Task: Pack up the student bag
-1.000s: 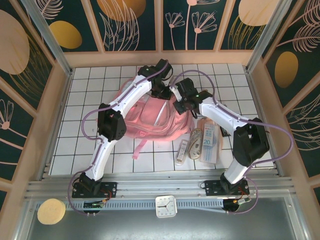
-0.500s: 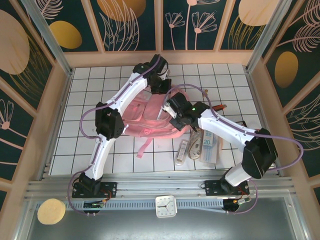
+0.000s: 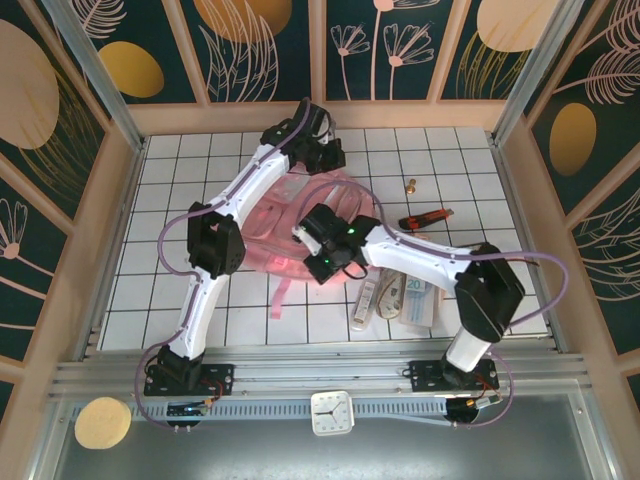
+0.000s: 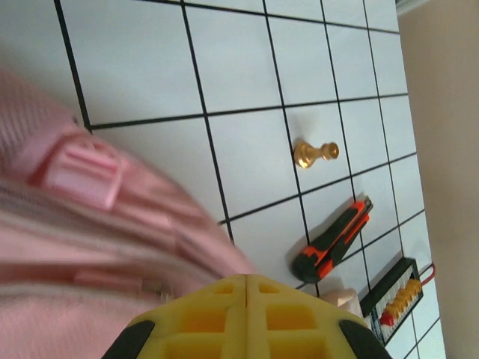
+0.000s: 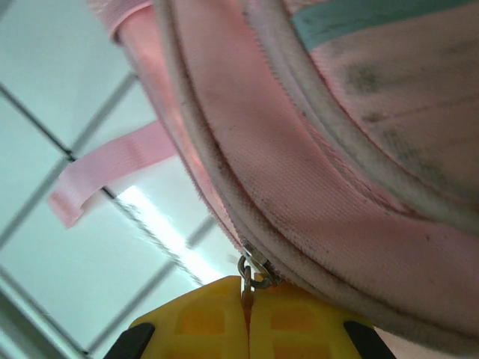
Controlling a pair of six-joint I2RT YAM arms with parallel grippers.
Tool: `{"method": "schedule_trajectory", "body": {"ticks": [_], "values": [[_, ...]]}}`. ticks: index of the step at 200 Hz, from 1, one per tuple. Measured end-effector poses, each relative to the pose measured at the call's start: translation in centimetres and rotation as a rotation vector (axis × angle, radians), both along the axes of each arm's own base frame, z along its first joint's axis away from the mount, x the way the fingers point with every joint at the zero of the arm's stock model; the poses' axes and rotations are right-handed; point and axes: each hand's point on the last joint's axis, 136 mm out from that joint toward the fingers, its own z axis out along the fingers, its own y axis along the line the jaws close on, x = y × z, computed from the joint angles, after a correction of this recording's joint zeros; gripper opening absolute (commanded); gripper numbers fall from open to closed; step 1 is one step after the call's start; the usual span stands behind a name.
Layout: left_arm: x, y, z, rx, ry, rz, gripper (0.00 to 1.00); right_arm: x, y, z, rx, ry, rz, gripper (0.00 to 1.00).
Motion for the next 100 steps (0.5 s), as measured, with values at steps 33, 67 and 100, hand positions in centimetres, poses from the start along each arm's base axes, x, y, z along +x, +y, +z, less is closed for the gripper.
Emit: {"method": "schedule_trajectory", "body": {"ticks": [33,67,100], "values": [[0.0,0.7,-2.3,0.014,0.041,0.020,0.12,1.2,7.4,1.0,0.138,0.032,0.036,0.20],[-0.3,2.0,-2.7,0.095,0.021,0.020,0.99,1.2,8.9,1.4,0.193,-0.003,0.048,0.89],[-1.8,5.0,0.6,0.215,-0.080,0.017,0.99,-0.1,3.6,5.4,0.253,-0.066,0.000,0.99]]}}
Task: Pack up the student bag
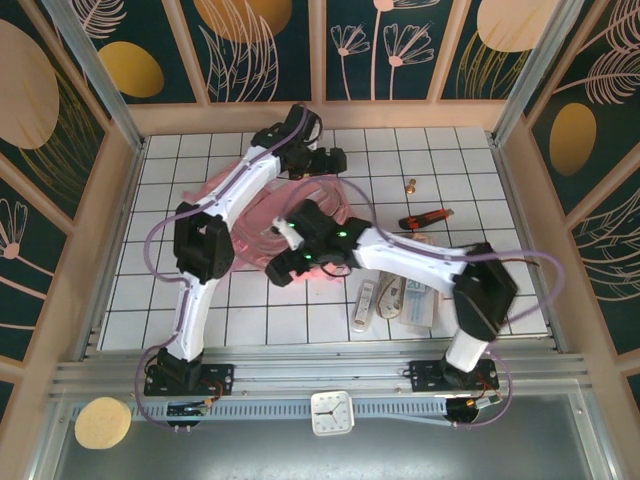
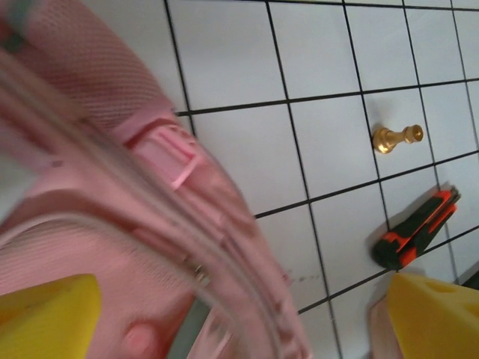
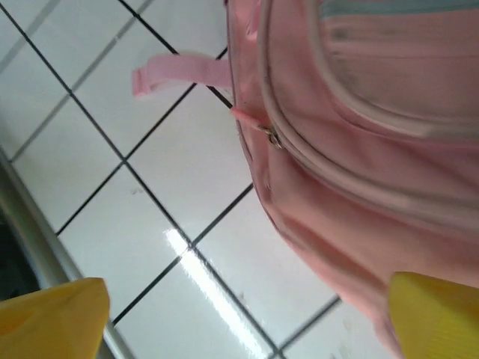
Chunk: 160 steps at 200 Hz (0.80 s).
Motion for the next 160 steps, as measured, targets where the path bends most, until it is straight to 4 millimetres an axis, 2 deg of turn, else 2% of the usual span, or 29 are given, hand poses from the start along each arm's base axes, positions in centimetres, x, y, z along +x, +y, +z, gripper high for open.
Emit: {"method": "schedule_trajectory", "body": {"ticks": [16,30,40,51,66,86,102,123,132,141,160], "values": [[-0.9,1.1,2.9,0.020,-0.060,-0.010,0.99,0.4,-2.5,4.3,0.097,-0.053,-0.058,0.99],[-2.1,1.7,5.1,0.014,-0.100,-0.037,0.99,2.0,-5.4,8.3,0.205,-0.099,-0.154,0.99],[-3.1,2.0,5.8,0.007,-0.107,-0.058,0.99,3.6,-7.9,10.1,0.264,-0.119,-0.238,0.99],[-4.5,2.3,5.6,0.001,-0.090,-0.073,0.99,5.5,-10.8,11.0,0.298,-0.129,-0.339,0.99],[-6.2,3.2,3.5,0.021,-0.027,-0.063,0.99,8.0,-14.0,10.8,0.313,-0.115,-0.461,0.99],[-7.8,3.7,0.6,0.101,0.035,-0.070,0.99,10.0,-15.8,9.4,0.307,-0.062,-0.542,0.99],[-8.9,2.7,-0.1,0.171,0.039,-0.121,0.99,11.0,-16.4,7.9,0.296,-0.010,-0.574,0.99],[-10.6,-0.3,0.4,0.260,-0.034,-0.233,0.96,11.7,-16.8,5.9,0.274,0.057,-0.596,0.99],[-10.9,-0.4,0.2,0.330,-0.066,-0.239,0.94,11.3,-17.1,5.1,0.259,0.096,-0.595,0.99],[-11.4,-0.3,-0.3,0.374,-0.074,-0.258,0.87,11.4,-17.4,4.9,0.258,0.111,-0.605,0.99],[-12.6,0.7,-2.1,0.496,-0.069,-0.292,0.87,11.9,-17.5,4.6,0.273,0.127,-0.613,0.99]]}}
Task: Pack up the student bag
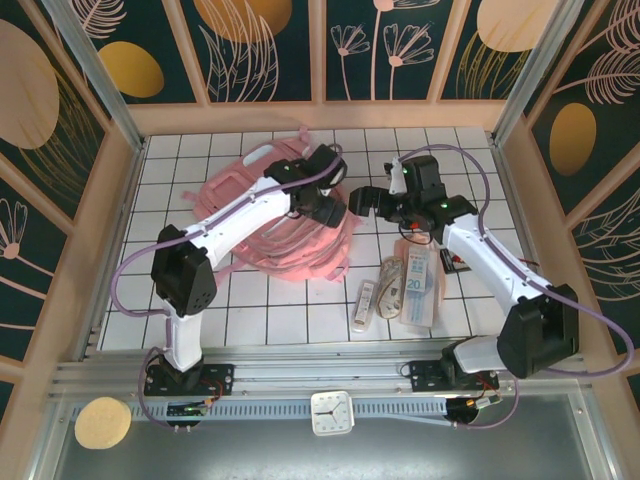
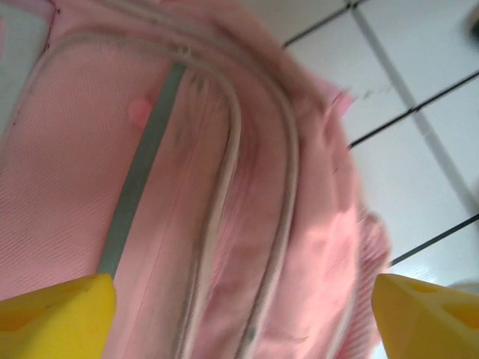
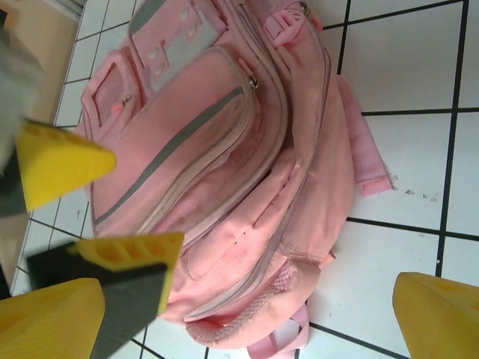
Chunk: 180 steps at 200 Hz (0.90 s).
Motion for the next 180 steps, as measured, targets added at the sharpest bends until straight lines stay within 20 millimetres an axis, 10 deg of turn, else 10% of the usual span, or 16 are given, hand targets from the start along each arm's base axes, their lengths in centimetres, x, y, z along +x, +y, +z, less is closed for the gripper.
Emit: {"method": "schedule_trajectory", "body": {"ticks": [47,121,180], "values": [[-2.7,2.1,-3.3,0.156,0.049,-0.055,0.87,0.3,0.2,-0.9,0.013,0.034,0.008,0.99],[-1.5,3.0,-4.9,0.245,0.016,-0.028,0.67,0.4,0.6,-1.1,0.031,0.043,0.016,0.99],[-1.8,1.3,-5.2,0.172,0.050,-0.057,0.99,0.2,0.5,-1.7,0.027,0.052,0.016,0.99]]}}
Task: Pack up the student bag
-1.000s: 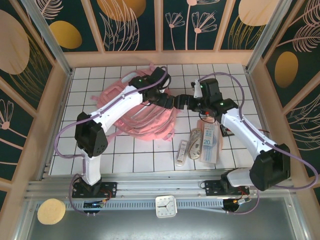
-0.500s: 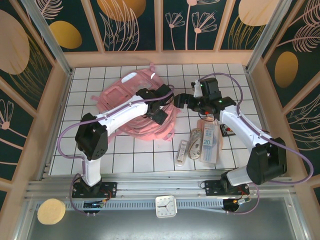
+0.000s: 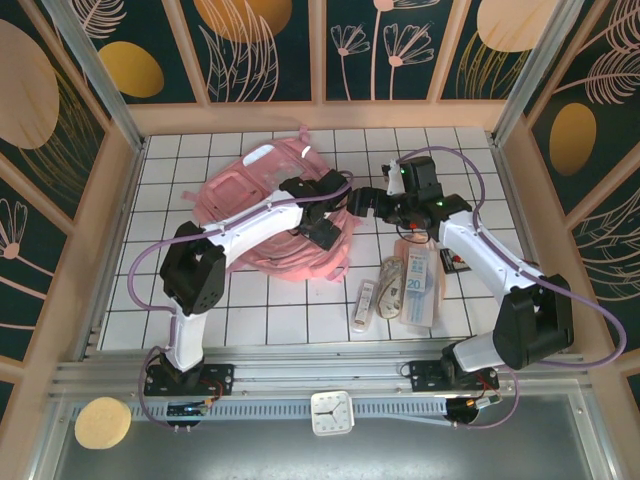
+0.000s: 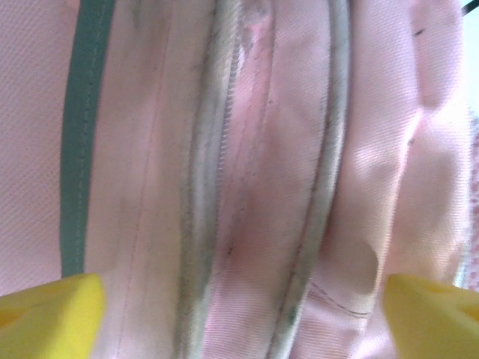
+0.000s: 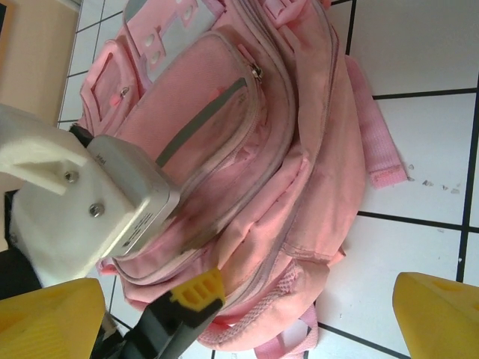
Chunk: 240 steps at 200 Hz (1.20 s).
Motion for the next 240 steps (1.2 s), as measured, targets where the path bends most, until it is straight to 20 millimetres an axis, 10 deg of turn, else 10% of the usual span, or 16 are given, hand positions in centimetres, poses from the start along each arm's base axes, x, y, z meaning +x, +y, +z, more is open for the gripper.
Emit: {"method": "schedule_trajectory", "body": {"ticks": [49,107,134,186,240], "values": [[-0.6,0.1,-0.5,0.001,0.016,-0.013,0.96,-0.3,-0.1,-0.8,-0.006,0.015,0.000,0.99],[1.4,0.5,-2.1,0.096,-0.024,0.020,0.58,0.1,-0.8,-1.3,-0.015,0.029,-0.031,0.99],[1.9,0.3,-2.5,0.104,-0.024,0.017,0.00,0.1,-0.9,-1.7,-0.024,0.039,-0.036,0.99],[2.1,0.6,-1.5,0.078,-0.022,0.040,0.00,0.6,-0.5,-3.3,-0.038,0.085,-0.034,0.99],[2.8,1.7,6.7,-0.103,-0.102,0.112,0.00,2.6,1.7,-3.8,0.003,0.136,0.020,0.99]]}}
